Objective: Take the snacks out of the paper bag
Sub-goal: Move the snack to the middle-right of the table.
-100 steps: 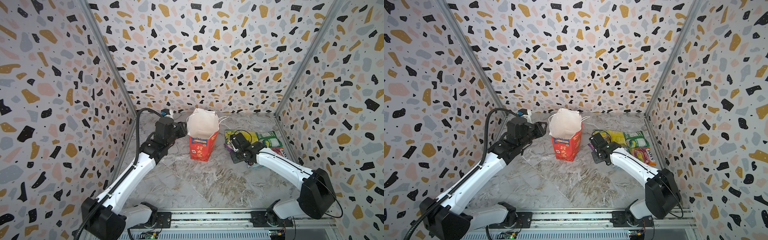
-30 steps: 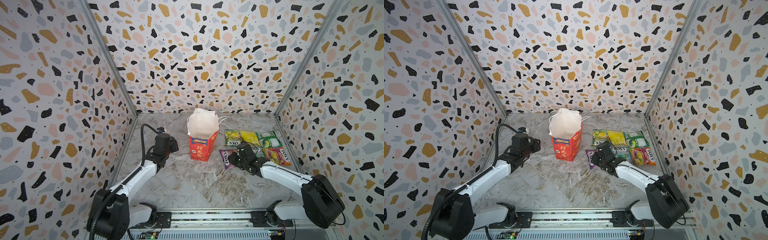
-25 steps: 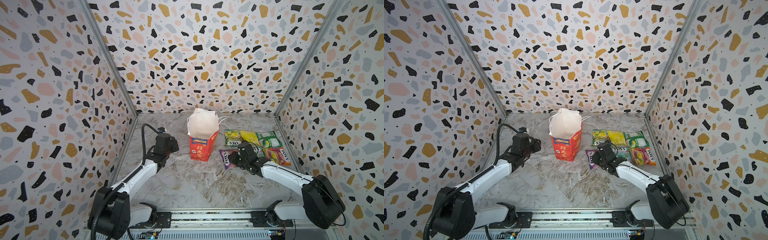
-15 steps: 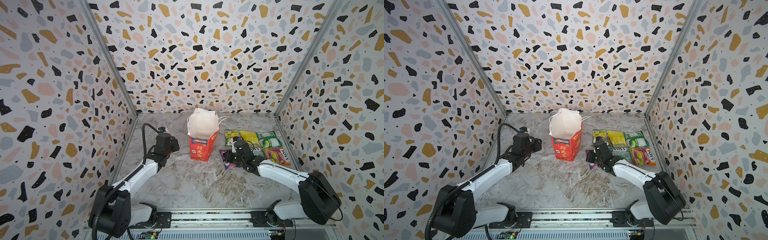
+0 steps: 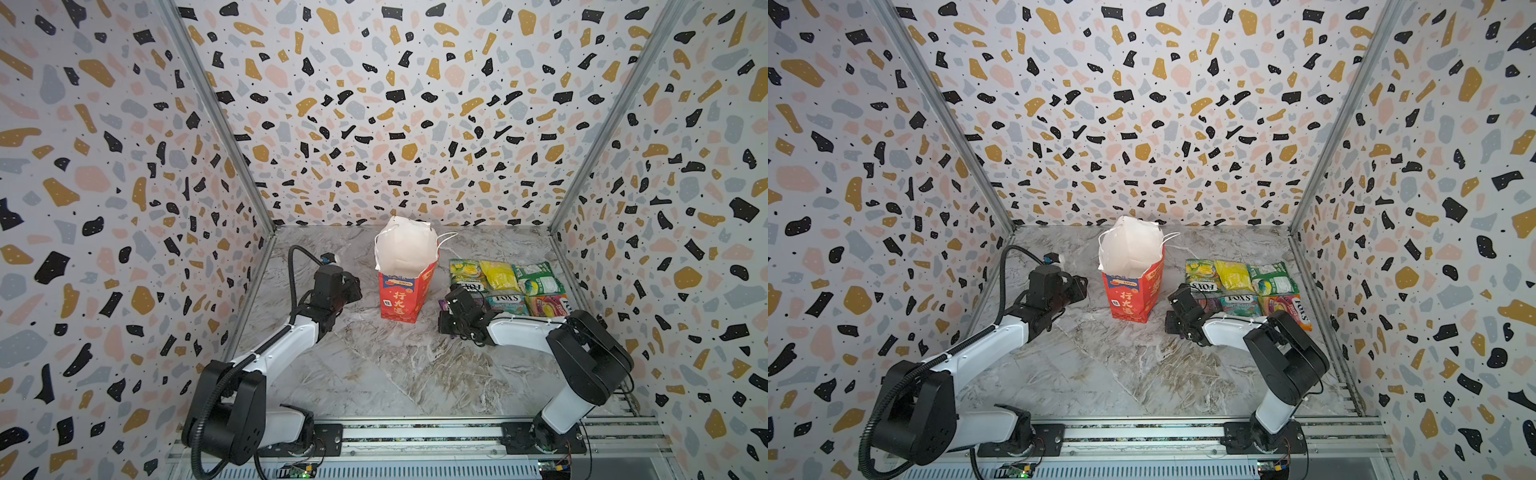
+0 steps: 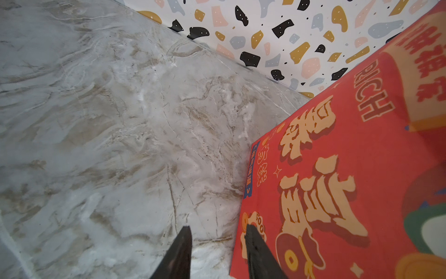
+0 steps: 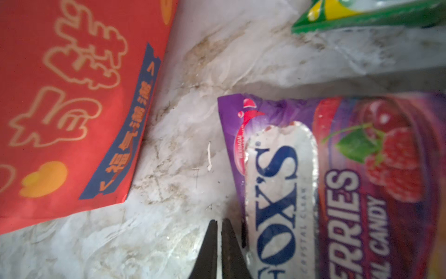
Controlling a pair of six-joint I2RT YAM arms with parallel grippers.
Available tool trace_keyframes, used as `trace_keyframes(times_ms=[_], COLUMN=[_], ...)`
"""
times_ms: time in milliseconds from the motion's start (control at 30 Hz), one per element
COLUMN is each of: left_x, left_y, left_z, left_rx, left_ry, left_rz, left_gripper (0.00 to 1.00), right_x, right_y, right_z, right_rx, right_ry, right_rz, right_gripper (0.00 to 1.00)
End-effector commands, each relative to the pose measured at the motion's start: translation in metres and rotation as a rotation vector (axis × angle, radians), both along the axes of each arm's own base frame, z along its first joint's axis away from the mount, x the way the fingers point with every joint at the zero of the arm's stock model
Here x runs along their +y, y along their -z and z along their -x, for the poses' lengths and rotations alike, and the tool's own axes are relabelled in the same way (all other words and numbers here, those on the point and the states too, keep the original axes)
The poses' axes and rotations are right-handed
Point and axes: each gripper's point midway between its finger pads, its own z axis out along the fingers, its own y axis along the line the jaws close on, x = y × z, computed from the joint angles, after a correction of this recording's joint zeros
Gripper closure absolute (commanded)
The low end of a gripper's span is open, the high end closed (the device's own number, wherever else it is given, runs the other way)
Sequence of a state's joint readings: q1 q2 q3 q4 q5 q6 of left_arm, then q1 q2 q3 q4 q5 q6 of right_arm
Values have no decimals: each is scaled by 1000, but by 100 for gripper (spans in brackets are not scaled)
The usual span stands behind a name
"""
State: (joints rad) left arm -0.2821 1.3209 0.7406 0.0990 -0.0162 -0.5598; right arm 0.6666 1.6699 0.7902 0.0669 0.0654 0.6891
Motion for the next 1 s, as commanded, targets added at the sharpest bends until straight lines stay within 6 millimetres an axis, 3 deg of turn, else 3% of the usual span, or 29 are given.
trace_keyframes(times_ms=[0,200,533,600,767,833,867,967], left_x=[2,5,7,6,3,12,19,51], left_y=[-4,-6,-12,-11,-22,-29,-42,-65], left_z=[-2,-2,-7,-8,-10,-4,-3,13], left_rx=[-39,-46,-97,-109,-133,-169,-227,-347], left_ry=[1,-9,-20,-21,3,-22,-58,-192], left_rz=[-12,-17,-22,-13,-25,-51,-60,-129], left_gripper=[62,61,58,58,59,58,54,45], right_x=[-6,-14,-9,-4,-3,-19,-32,-74], right_y=[-10,-7,-22,-38,-124,-157,-173,-206], right_z=[-15,-25,-45,-48,-46,-41,-39,-29], right_rx=[-43,-48,-85,-127,-339,-466,-546,-775], right_ry=[85,139,117,92,29,48,77,168], right_rz=[3,22,-28,-74,-159,-159,-140,-83], right_gripper=[91,90,85,84,70,61,52,36])
